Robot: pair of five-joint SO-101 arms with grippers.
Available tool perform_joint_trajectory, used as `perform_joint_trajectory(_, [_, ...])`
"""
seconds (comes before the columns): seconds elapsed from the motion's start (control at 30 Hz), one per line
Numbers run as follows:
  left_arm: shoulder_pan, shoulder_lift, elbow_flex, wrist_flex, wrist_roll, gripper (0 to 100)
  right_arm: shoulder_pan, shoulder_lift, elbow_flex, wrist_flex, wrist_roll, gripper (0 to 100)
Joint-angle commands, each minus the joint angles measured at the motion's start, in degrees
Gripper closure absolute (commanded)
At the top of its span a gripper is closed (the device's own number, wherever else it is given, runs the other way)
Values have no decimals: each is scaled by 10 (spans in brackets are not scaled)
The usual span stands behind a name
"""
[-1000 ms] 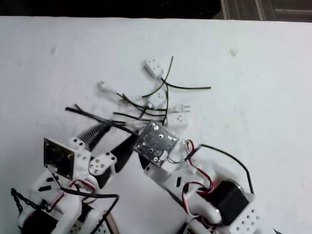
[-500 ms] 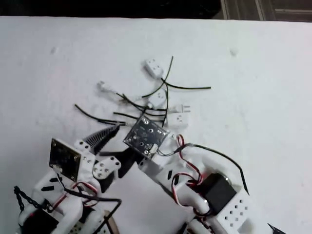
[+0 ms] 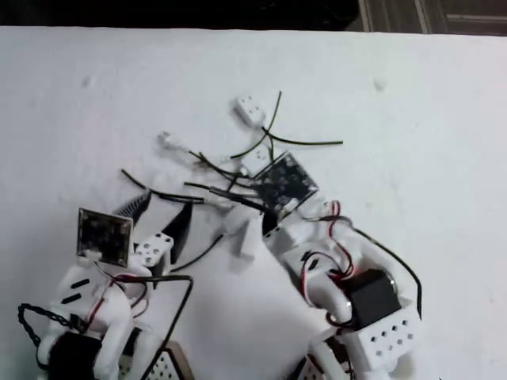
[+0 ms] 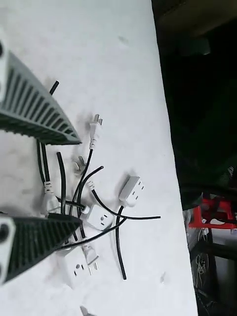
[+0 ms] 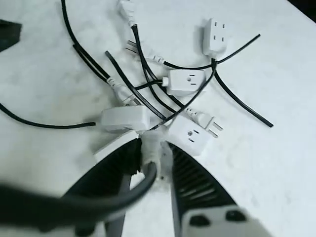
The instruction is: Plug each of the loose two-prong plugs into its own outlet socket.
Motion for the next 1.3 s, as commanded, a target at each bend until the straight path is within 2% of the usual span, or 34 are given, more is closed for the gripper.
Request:
perform_joint_trajectory(0.0, [-3, 27, 1, 12, -40, 763, 47, 5, -3, 3, -4, 980])
perform_joint_trajectory(0.13, [7, 143, -12, -1, -68, 763, 79, 5, -3, 3, -4, 980])
perform_joint_trajectory(0.33, [67, 350, -92, -1, -110, 759, 122, 5, 9, 3, 29, 980])
perform_joint_trajectory(0.5, [131, 494, -138, -11, -101, 717, 151, 5, 17, 3, 61, 980])
perform_joint_trajectory(0.57, [152, 547, -156, -21, -75, 700, 160, 5, 17, 3, 63, 980])
perform_joint_trajectory(0.63, [156, 596, -171, -44, -62, 697, 161, 5, 18, 3, 72, 980])
perform_joint_trajectory(0.77, [157, 691, -183, -103, -82, 699, 161, 5, 18, 5, 75, 980])
perform_joint_trajectory(1.03, [160, 815, -184, -185, -94, 724, 161, 5, 18, 6, 75, 980])
perform_joint_trajectory(1.13, [160, 836, -184, -210, -94, 756, 162, 5, 18, 6, 75, 980])
perform_joint_trajectory(1.27, [164, 843, -185, -223, -94, 749, 162, 5, 18, 6, 75, 980])
